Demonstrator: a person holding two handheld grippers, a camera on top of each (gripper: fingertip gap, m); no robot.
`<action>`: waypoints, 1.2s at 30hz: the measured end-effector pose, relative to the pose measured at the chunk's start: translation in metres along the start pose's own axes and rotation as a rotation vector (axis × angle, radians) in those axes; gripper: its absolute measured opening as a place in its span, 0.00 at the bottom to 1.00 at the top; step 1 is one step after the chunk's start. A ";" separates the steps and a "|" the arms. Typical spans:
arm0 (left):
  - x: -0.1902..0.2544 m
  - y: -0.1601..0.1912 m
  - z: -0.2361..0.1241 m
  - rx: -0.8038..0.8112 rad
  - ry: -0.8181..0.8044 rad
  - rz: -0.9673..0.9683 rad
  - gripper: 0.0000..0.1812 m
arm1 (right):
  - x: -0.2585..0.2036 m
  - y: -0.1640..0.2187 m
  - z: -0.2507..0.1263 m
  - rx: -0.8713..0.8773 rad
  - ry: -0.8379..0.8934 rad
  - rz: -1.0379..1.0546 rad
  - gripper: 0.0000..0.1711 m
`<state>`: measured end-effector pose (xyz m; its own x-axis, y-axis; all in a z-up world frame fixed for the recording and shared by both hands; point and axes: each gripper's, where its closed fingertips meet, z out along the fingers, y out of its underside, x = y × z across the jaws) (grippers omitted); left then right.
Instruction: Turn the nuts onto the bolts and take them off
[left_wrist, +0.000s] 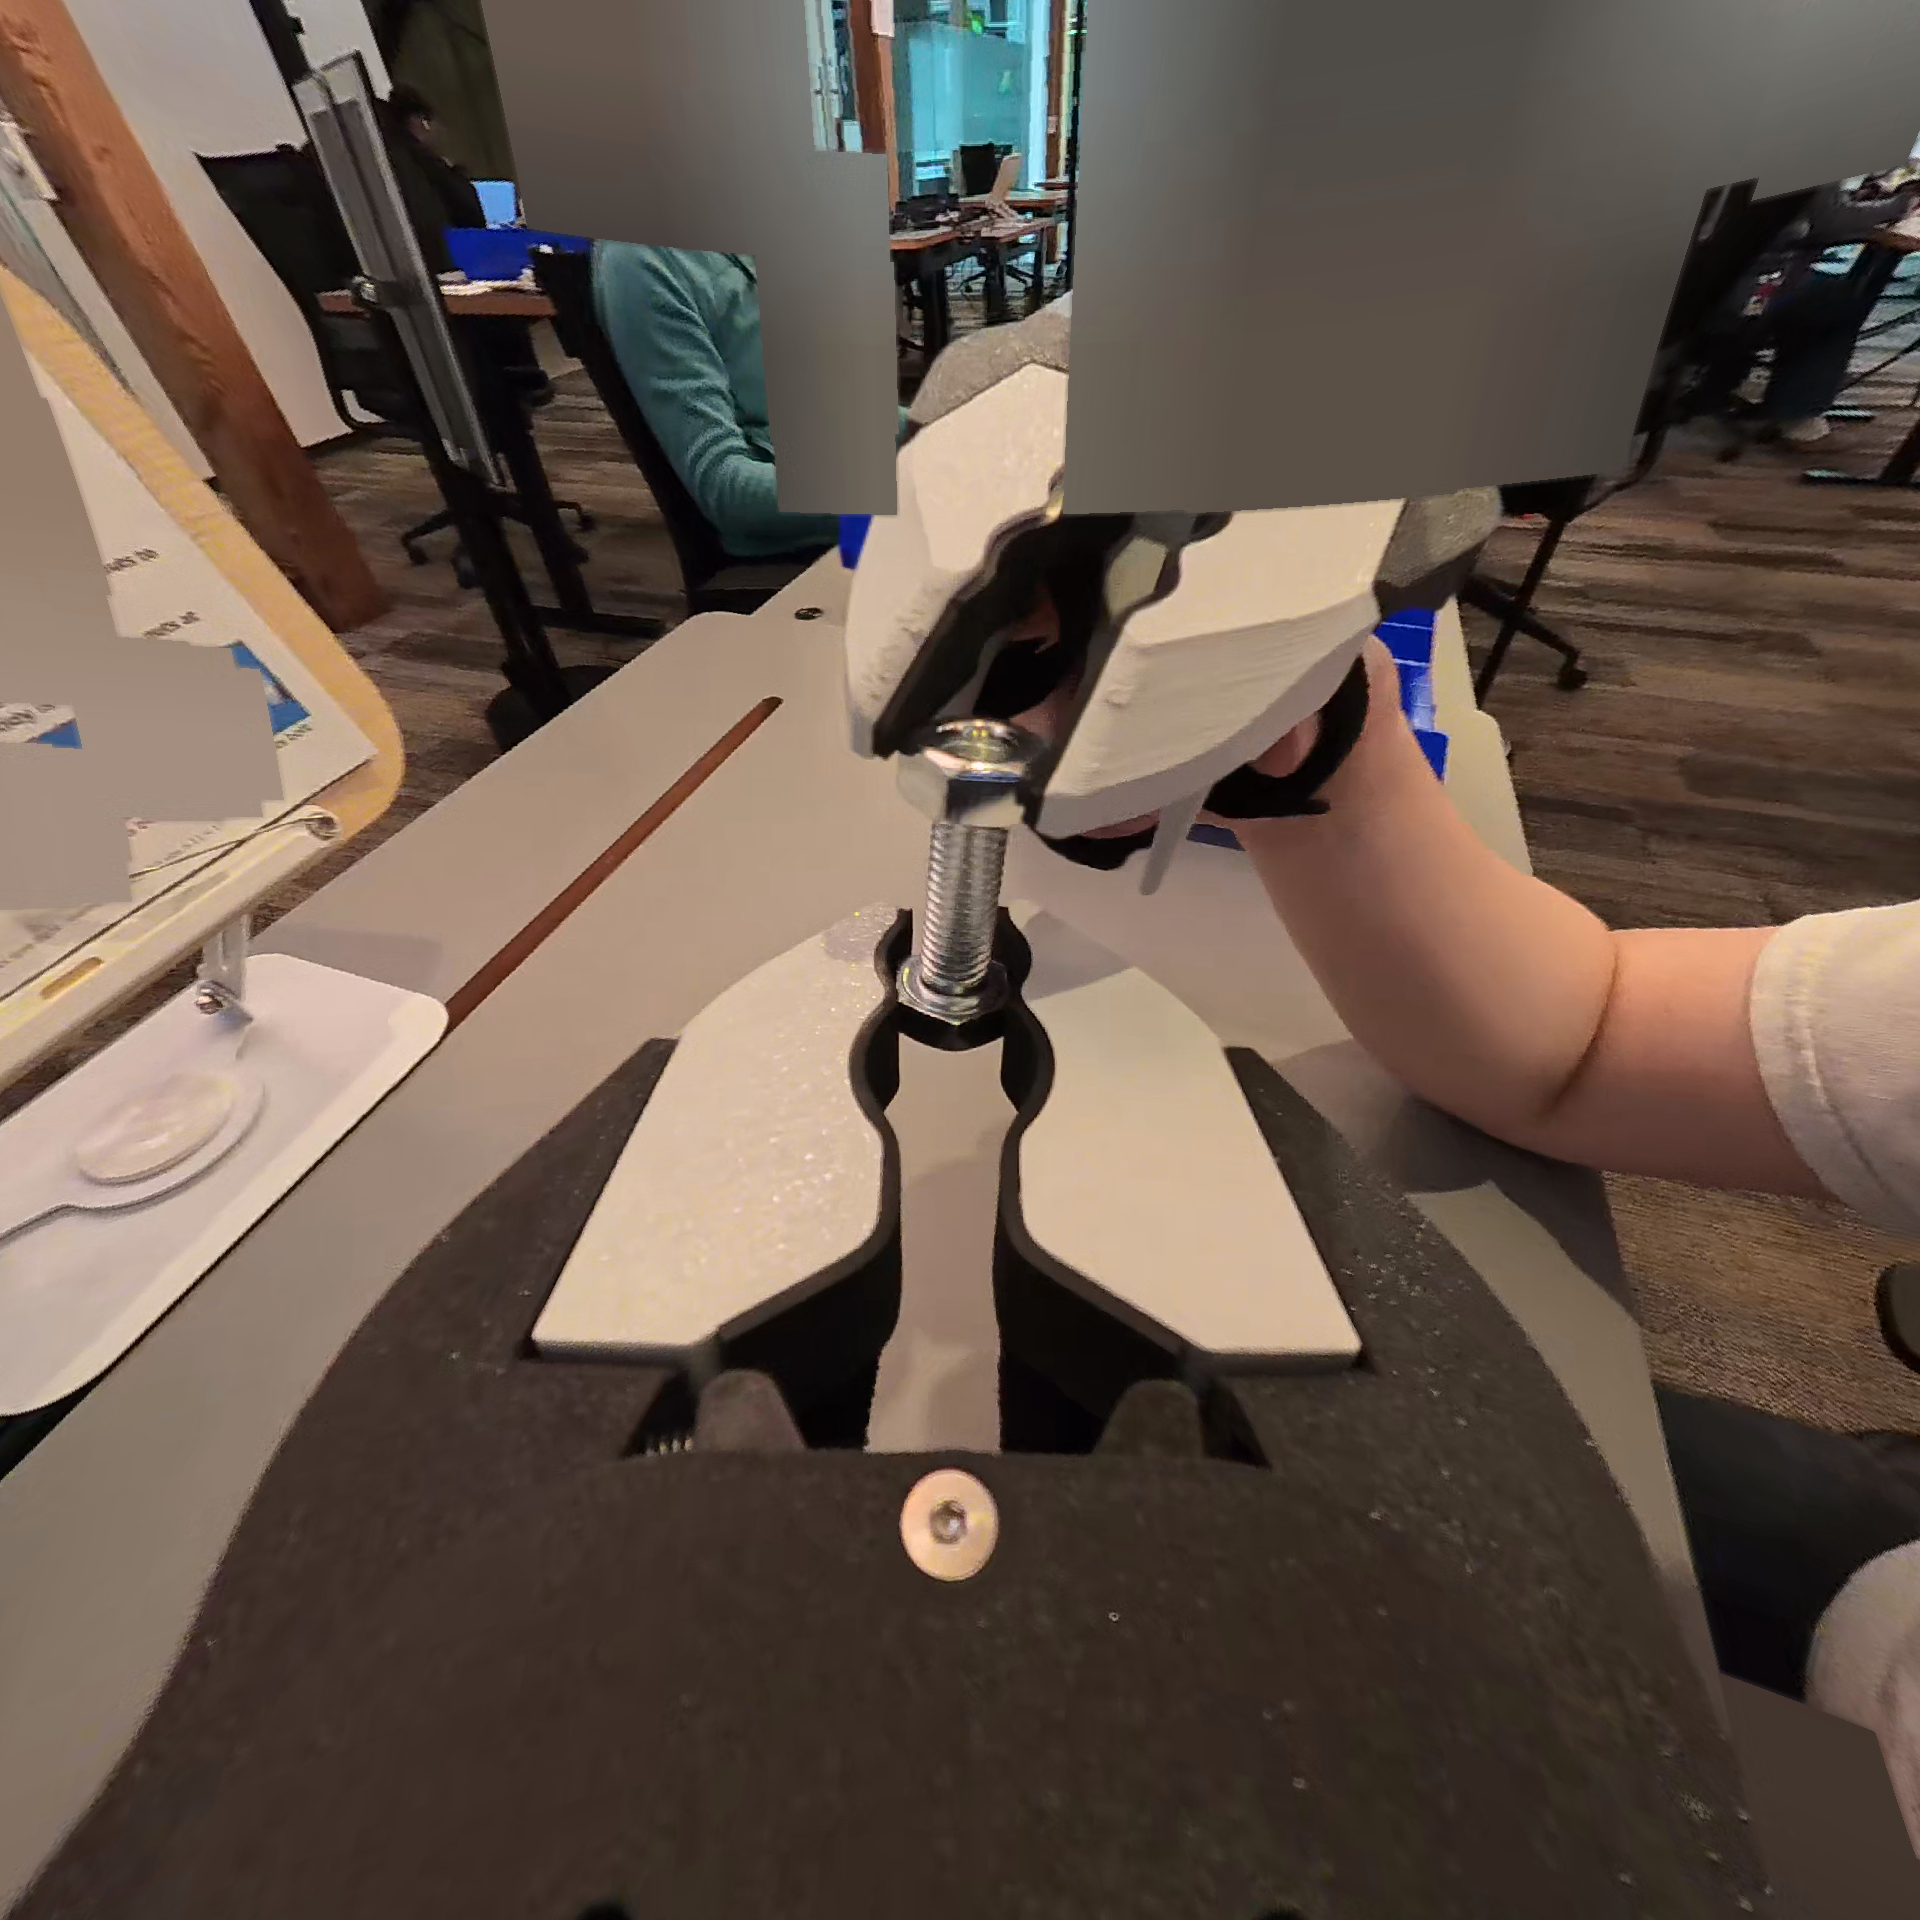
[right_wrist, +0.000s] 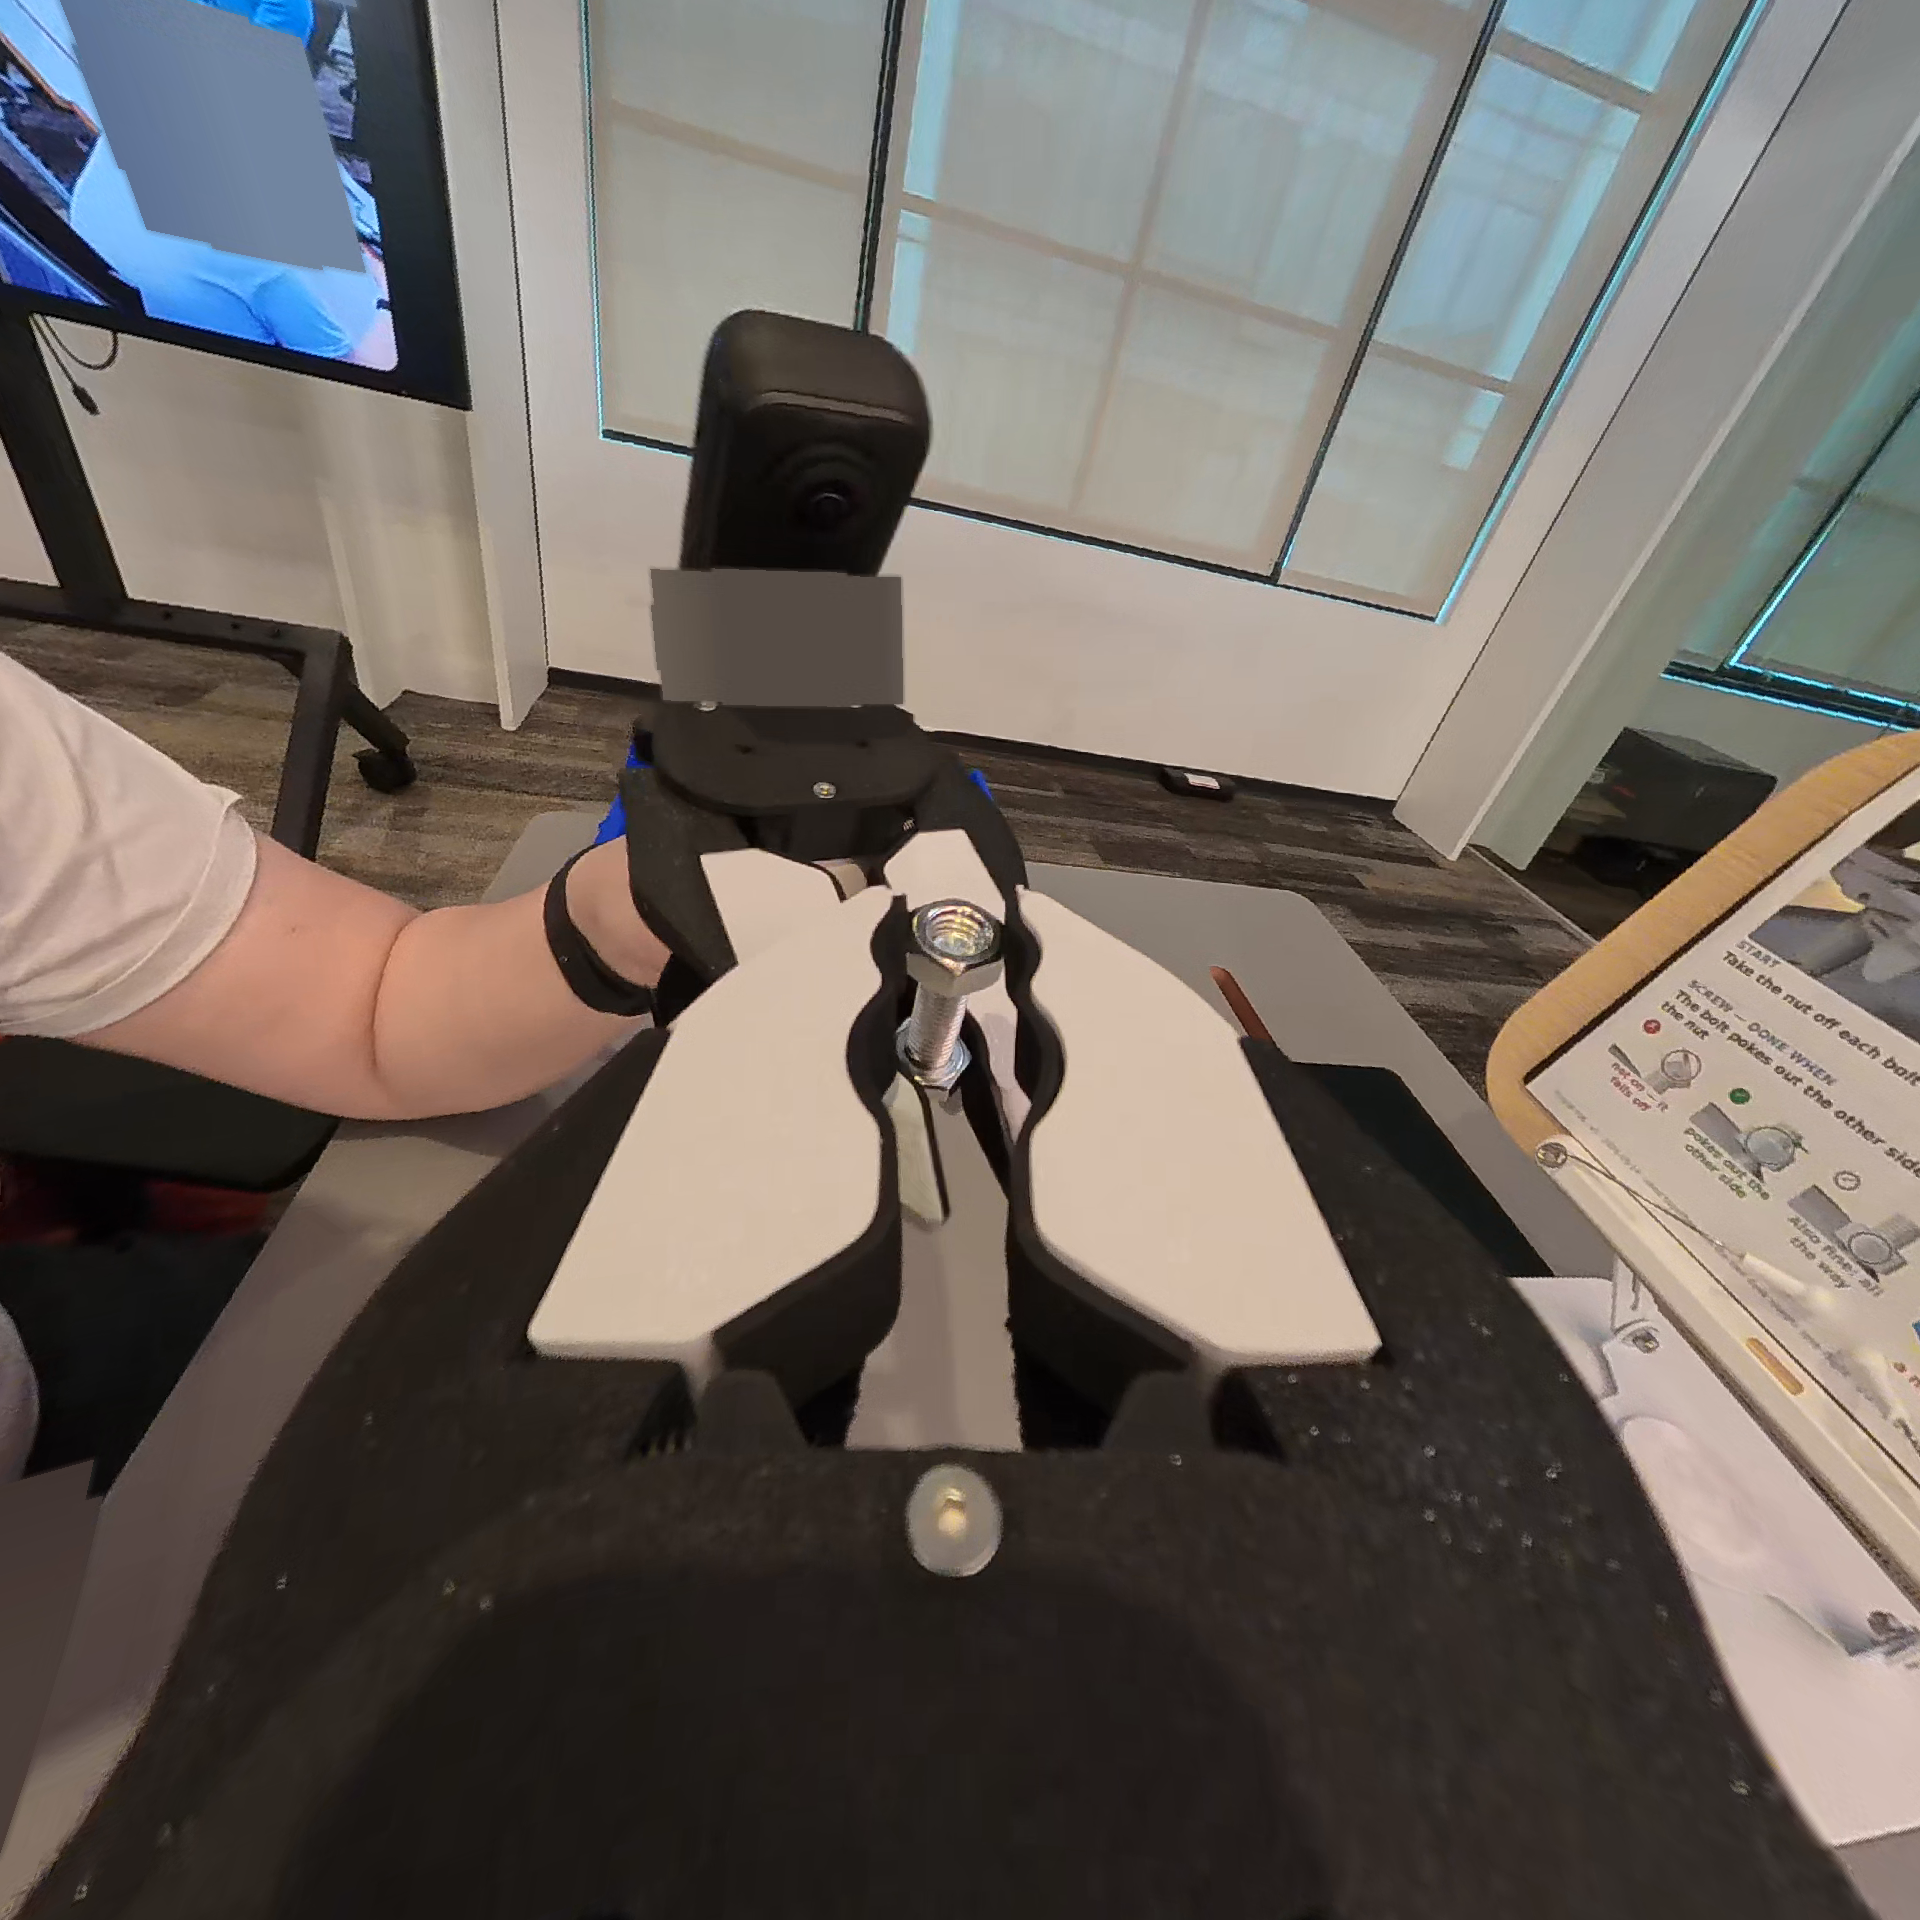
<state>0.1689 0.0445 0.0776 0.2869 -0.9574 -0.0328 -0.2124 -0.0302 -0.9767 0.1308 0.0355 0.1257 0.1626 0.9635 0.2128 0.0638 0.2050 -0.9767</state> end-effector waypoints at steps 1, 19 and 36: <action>0.003 0.000 0.000 0.003 0.029 -0.006 0.08 | -0.002 0.000 -0.001 0.000 -0.018 -0.011 0.10; 0.086 0.011 -0.011 -0.031 0.589 0.023 0.08 | -0.066 -0.003 -0.026 0.066 -0.495 -0.048 0.15; 0.026 -0.002 -0.005 0.003 0.161 0.047 0.08 | -0.024 -0.006 -0.008 0.048 -0.172 -0.049 0.11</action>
<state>0.1724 0.0180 0.0801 0.1237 -0.9914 -0.0439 -0.2195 0.0158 -0.9755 0.1341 0.0103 0.1263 -0.0107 0.9666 0.2560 0.0195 0.2561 -0.9664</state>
